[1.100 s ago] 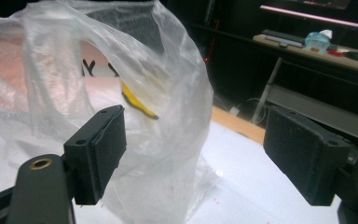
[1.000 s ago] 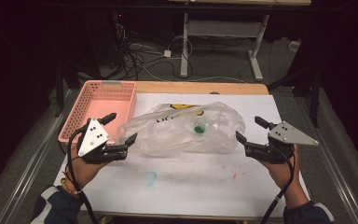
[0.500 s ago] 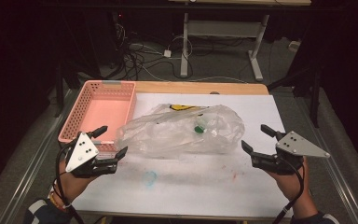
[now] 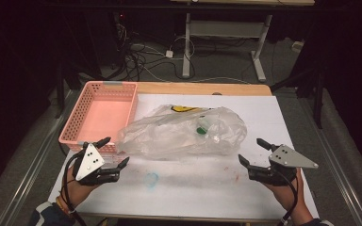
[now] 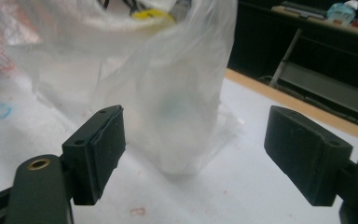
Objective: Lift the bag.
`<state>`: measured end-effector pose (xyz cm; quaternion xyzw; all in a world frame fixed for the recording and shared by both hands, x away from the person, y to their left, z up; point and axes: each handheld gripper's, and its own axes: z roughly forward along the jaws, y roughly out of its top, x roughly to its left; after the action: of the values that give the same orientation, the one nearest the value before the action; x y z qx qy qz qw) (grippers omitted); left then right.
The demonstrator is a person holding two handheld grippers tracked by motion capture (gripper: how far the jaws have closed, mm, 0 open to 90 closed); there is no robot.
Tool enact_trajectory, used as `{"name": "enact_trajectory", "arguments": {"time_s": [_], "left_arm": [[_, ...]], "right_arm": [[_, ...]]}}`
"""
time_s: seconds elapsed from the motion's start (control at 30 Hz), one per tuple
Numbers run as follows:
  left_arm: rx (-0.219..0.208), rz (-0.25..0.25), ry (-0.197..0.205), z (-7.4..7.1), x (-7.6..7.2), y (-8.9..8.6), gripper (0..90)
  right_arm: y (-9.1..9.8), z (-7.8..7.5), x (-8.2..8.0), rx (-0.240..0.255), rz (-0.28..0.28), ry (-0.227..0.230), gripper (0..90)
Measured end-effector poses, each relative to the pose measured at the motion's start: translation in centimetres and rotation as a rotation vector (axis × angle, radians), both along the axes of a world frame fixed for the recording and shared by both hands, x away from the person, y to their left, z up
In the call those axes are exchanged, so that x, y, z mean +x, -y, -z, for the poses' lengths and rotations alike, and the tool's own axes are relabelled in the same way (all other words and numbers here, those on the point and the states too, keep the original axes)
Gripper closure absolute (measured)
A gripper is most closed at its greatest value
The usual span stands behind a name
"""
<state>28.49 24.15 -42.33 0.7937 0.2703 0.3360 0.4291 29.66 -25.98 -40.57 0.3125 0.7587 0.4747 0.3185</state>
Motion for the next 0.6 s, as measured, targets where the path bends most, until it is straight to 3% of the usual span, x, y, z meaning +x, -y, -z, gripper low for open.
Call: {"name": "enact_trajectory", "arguments": {"time_s": [0.17, 0.6], "left_arm": [[0.032, -0.001, -0.008, 1.2, -0.1, 0.1, 15.8], [0.087, -0.002, -0.071, 3.8, -0.1, -0.6, 15.8]], "right_arm": [[-0.3, 1.6, -0.2, -0.033, -0.011, -0.024, 20.1], [-0.5, 4.1, -0.7, -0.067, -0.013, -0.022, 20.0]]}}
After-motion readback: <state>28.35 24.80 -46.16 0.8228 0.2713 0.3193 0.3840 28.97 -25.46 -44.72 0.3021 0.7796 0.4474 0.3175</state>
